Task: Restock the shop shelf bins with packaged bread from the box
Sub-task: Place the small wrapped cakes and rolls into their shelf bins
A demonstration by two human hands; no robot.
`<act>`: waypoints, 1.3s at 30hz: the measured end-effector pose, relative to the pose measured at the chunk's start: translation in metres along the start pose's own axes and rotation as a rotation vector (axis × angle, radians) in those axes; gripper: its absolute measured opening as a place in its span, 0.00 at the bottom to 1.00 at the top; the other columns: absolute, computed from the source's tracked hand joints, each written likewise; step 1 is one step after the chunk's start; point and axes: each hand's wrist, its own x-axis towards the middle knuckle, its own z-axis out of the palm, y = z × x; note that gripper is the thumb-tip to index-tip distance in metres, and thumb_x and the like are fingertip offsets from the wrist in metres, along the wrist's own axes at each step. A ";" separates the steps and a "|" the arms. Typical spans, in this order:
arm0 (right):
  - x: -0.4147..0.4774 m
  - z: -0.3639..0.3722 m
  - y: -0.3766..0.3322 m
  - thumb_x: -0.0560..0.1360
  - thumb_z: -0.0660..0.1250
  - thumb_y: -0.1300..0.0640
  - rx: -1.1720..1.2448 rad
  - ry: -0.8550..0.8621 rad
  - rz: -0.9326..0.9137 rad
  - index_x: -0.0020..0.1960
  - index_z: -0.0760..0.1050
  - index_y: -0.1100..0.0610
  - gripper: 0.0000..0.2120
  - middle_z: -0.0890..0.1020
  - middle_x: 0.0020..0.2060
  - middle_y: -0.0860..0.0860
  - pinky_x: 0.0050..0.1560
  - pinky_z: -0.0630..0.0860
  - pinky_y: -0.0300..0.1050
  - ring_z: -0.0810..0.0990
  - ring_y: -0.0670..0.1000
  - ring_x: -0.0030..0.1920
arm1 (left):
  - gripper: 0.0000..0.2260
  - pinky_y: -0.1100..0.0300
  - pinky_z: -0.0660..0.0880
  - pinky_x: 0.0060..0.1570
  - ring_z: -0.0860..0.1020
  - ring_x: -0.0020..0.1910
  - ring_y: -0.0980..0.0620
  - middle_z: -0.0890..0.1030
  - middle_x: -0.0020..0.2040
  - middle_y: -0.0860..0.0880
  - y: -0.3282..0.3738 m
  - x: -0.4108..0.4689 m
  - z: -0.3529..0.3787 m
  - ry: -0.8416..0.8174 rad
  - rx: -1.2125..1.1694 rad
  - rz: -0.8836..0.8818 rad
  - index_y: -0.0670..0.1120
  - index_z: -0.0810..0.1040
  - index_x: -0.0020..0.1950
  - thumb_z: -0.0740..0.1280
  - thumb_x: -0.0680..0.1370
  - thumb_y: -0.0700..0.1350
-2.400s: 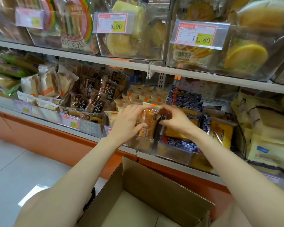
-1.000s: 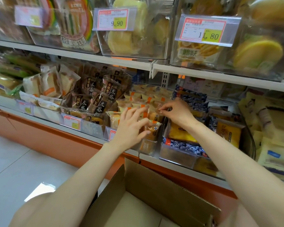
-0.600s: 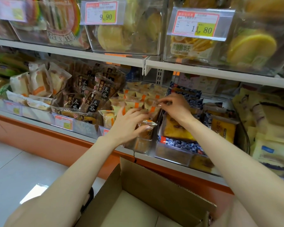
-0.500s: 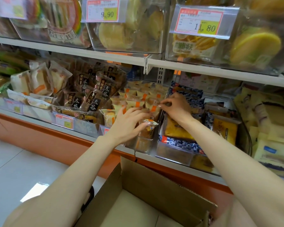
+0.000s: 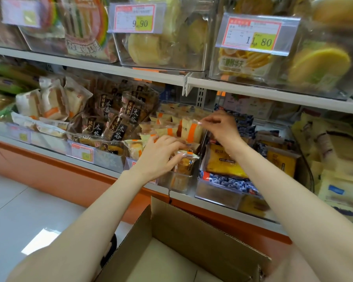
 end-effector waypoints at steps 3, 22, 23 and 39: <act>-0.009 -0.017 -0.017 0.73 0.70 0.57 0.179 -0.002 0.015 0.43 0.78 0.53 0.01 0.78 0.49 0.51 0.44 0.69 0.29 0.76 0.42 0.45 | 0.22 0.51 0.63 0.63 0.73 0.62 0.54 0.78 0.60 0.53 0.006 -0.002 -0.005 0.026 -0.064 -0.035 0.50 0.75 0.62 0.54 0.77 0.60; -0.062 -0.034 -0.002 0.76 0.67 0.55 0.151 -0.254 -0.047 0.52 0.80 0.48 0.07 0.81 0.52 0.47 0.51 0.74 0.30 0.78 0.44 0.54 | 0.20 0.54 0.65 0.65 0.70 0.65 0.55 0.73 0.65 0.55 0.016 -0.008 -0.022 0.035 -0.498 -0.073 0.52 0.76 0.54 0.71 0.69 0.32; -0.059 -0.034 0.002 0.76 0.67 0.54 0.126 -0.184 -0.005 0.54 0.79 0.48 0.07 0.81 0.52 0.49 0.52 0.75 0.34 0.78 0.46 0.54 | 0.21 0.60 0.65 0.65 0.69 0.67 0.56 0.72 0.66 0.56 0.017 -0.009 -0.024 0.018 -0.504 -0.077 0.51 0.76 0.54 0.67 0.69 0.28; -0.032 0.001 -0.002 0.70 0.74 0.55 0.278 -0.207 0.135 0.72 0.63 0.48 0.34 0.73 0.64 0.50 0.53 0.74 0.37 0.76 0.49 0.57 | 0.12 0.72 0.65 0.60 0.68 0.63 0.66 0.71 0.62 0.61 0.023 -0.014 -0.027 -0.015 -0.577 -0.070 0.50 0.77 0.51 0.69 0.70 0.53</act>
